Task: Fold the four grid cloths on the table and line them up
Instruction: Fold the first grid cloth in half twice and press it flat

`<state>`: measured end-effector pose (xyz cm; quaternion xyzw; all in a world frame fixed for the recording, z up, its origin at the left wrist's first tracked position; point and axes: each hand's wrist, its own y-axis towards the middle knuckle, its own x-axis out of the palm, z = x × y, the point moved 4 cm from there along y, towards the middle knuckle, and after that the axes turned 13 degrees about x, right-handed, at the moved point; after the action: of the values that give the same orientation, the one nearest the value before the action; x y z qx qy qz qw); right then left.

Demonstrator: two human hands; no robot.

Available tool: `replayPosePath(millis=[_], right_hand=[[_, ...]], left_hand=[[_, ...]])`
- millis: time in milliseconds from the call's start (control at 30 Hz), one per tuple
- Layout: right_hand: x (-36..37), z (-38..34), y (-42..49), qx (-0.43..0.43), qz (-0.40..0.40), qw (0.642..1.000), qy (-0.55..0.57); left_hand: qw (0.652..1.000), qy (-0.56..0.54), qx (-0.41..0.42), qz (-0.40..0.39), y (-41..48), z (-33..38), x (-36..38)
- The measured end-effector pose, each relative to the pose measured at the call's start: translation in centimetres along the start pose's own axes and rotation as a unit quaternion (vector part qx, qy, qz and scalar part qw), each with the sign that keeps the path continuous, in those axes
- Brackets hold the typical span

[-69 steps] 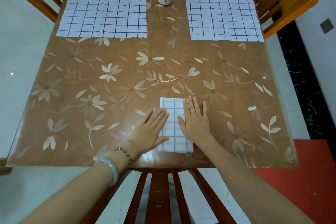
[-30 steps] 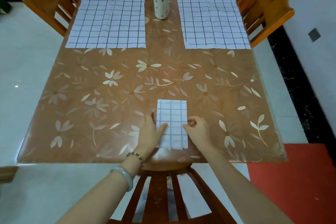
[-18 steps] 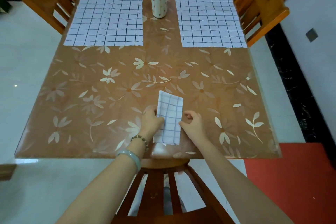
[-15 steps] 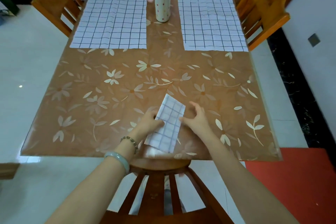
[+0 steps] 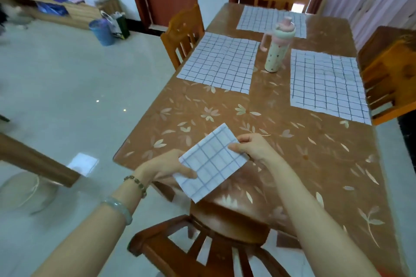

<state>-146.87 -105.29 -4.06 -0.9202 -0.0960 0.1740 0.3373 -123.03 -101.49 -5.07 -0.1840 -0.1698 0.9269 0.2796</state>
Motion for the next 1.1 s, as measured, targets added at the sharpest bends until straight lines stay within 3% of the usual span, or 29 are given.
replayPosePath(millis=[67, 167, 433, 633, 733, 1100], right_hand=[[2.2, -1.9, 0.2, -0.003, -0.003, 1.000, -0.008], [6.3, -4.4, 0.5, 0.002, -0.018, 1.000, -0.002], [22.5, -10.4, 1.3, 0.043, -0.027, 0.993, 0.108], [33.4, -14.8, 2.0, 0.037, -0.033, 0.985, 0.165], [36.3, -16.4, 1.5, 0.036, -0.033, 0.984, 0.173], [39.2, -21.5, 6.7, 0.039, -0.002, 0.972, 0.232]], left_hand=[[0.995, -0.078, -0.001, 0.054, -2.5, -2.1, -2.4], [0.962, -0.217, 0.017, 0.165, -5.9, -4.5, -6.1], [0.887, -0.314, 0.041, 0.336, -14.0, -11.5, -18.8], [0.857, -0.369, 0.047, 0.356, -19.0, -16.4, -28.4], [0.859, -0.370, 0.044, 0.352, -20.3, -17.9, -31.9], [0.877, -0.366, 0.060, 0.306, -15.9, -19.4, -40.4]])
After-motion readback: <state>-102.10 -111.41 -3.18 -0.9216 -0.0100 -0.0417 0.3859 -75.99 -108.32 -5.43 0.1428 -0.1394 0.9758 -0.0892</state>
